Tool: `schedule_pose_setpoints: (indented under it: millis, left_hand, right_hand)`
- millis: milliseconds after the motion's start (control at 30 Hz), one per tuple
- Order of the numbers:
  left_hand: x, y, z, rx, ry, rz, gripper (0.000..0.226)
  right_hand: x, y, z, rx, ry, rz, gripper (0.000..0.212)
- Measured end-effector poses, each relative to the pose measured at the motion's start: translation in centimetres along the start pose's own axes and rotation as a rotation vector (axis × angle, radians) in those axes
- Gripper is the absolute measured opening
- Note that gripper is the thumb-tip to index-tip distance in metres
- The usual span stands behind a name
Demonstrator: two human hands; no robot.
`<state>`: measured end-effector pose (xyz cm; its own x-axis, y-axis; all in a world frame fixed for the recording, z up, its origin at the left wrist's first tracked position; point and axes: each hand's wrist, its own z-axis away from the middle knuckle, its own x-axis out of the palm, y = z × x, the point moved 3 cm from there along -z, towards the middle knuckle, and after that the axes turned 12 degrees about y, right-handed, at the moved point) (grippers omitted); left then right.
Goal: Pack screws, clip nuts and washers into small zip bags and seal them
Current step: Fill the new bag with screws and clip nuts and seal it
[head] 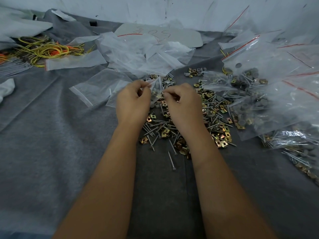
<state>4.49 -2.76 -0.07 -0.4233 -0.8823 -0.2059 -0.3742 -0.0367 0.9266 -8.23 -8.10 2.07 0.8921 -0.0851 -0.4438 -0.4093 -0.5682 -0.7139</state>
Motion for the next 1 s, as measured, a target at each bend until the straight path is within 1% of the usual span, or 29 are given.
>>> schedule_pose_setpoints:
  millis: [167,267,367,467,533,600,633,667,700,767,800,900,1000]
  left_hand:
    - [0.2,0.2,0.3,0.060,-0.040,-0.038,0.022]
    - [0.3,0.3,0.3,0.075,-0.059,-0.016,0.022]
    - [0.2,0.2,0.2,0.047,-0.043,0.028,0.021]
    - [0.0,0.2,0.1,0.017,0.007,0.063,0.022]
    - [-0.2,0.2,0.0,-0.010,0.065,0.128,0.023]
    - [-0.5,0.3,-0.1,-0.022,0.144,0.202,0.022]
    - [-0.7,0.4,-0.1,-0.021,0.177,0.229,0.021]
    - [-0.8,0.4,-0.1,-0.016,0.200,0.244,0.021]
    - [-0.8,0.4,-0.1,-0.007,0.210,0.248,0.021]
    - [-0.7,0.4,0.0,0.013,0.194,0.234,0.021]
    - [-0.6,0.3,0.0,0.015,0.175,0.222,0.021]
    - [-0.2,0.2,-0.1,0.001,0.114,0.184,0.022]
    - [0.0,0.1,-0.1,-0.014,0.079,0.158,0.022]
  right_hand:
    - [-0.1,-0.5,0.1,-0.092,0.042,-0.032,0.023]
    - [0.0,-0.8,0.3,-0.164,0.037,-0.060,0.034]
    - [0.0,-0.7,0.3,-0.127,0.038,-0.123,0.045]
    - [-0.3,-0.6,0.2,-0.069,0.104,-0.138,0.047]
    - [-0.6,-0.4,0.1,-0.061,0.127,-0.070,0.036]
    - [-0.6,-0.1,0.1,-0.072,0.093,0.077,0.017]
    - [-0.5,0.0,0.2,-0.089,0.064,0.170,0.012]
    - [-0.4,0.0,0.3,-0.115,0.030,0.267,0.013]
    - [-0.2,0.0,0.5,-0.146,-0.010,0.365,0.020]
    - [0.3,0.0,0.7,-0.198,-0.098,0.536,0.032]
    - [0.5,0.1,0.8,-0.211,-0.139,0.585,0.035]
    - [0.9,0.5,0.9,-0.186,-0.215,0.596,0.038]
    - [0.9,0.4,0.8,-0.176,-0.224,0.573,0.034]
